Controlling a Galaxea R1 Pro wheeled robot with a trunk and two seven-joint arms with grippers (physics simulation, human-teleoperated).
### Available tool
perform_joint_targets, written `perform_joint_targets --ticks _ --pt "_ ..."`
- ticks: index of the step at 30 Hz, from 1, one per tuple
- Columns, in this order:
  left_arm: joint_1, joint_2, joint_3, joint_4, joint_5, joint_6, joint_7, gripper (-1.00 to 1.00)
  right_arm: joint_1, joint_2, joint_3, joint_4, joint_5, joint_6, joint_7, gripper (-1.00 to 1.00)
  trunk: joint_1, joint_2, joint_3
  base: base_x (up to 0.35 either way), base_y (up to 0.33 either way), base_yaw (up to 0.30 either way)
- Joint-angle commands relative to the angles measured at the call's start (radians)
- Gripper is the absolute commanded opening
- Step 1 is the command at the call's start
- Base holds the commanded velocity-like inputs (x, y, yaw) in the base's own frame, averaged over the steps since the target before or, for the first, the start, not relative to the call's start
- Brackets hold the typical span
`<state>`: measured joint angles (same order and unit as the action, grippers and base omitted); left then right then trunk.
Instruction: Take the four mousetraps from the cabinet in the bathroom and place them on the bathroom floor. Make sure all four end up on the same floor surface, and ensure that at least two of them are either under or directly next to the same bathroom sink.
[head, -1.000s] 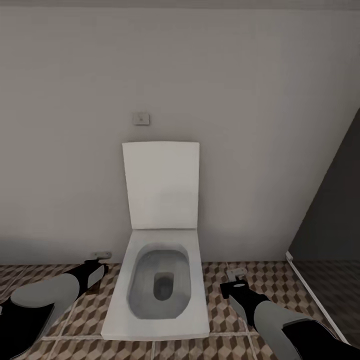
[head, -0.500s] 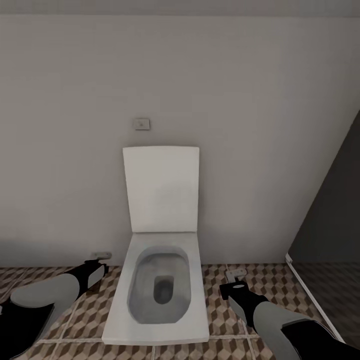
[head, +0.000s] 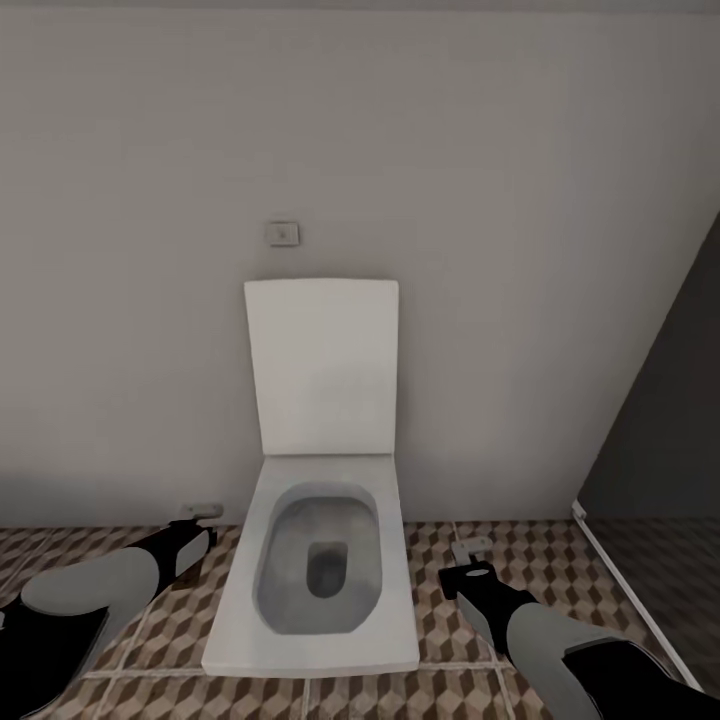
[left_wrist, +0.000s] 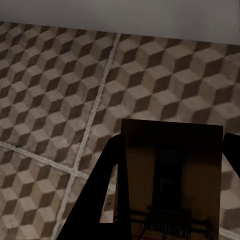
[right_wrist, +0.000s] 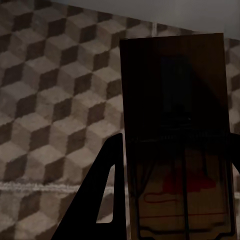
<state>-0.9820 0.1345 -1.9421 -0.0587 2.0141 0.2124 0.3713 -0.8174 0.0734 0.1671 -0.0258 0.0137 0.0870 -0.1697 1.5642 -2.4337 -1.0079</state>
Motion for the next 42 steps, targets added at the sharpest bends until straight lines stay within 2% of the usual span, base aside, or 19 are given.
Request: perform_joint_targets --ticks 1,7,10,42 --pt "-0.001 0.001 -0.006 -0.004 0.003 0.001 0.008 -1.00 0.000 -0.001 0.008 -0.002 0.000 0.008 -0.002 -1.00 0.004 -0.008 -0.004 0.000 0.000 0.000" --pt "-0.001 0.004 -0.006 -0.004 0.003 0.002 0.005 -1.00 -0.001 -0.005 0.008 -0.006 0.000 0.006 0.002 -1.00 0.027 -0.050 -0.023 0.000 0.000 0.000" --pt "-0.001 0.004 -0.006 -0.004 0.002 0.002 0.005 -1.00 -0.001 -0.002 0.009 -0.007 0.001 0.002 0.025 -1.00 0.036 -0.066 -0.033 0.000 0.000 0.000" --pt "0.005 0.009 -0.007 0.001 -0.002 0.004 0.006 -1.00 0.000 0.000 0.009 -0.005 0.000 0.008 0.035 -1.00 0.050 -0.074 -0.157 0.000 0.000 0.000"
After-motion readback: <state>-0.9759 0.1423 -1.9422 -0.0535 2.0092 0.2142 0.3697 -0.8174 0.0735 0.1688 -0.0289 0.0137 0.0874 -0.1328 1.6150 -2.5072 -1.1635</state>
